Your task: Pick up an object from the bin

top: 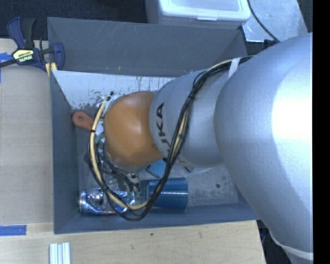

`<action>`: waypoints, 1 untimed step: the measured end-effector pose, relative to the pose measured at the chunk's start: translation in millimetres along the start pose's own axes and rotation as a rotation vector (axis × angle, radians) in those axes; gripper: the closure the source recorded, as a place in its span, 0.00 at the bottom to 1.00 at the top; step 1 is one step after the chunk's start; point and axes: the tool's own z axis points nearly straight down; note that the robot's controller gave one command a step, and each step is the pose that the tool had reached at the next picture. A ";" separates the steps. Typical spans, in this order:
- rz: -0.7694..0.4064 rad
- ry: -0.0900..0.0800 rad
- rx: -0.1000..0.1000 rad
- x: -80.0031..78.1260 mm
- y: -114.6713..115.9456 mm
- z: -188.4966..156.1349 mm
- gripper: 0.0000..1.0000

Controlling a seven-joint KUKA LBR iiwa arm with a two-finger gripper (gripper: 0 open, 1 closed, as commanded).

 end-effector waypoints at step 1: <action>0.382 0.009 0.006 2.0 13.4 4.4 0.00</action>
Offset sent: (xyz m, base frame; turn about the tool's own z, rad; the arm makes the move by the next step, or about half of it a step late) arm -0.0021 0.0008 -0.0347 -0.0065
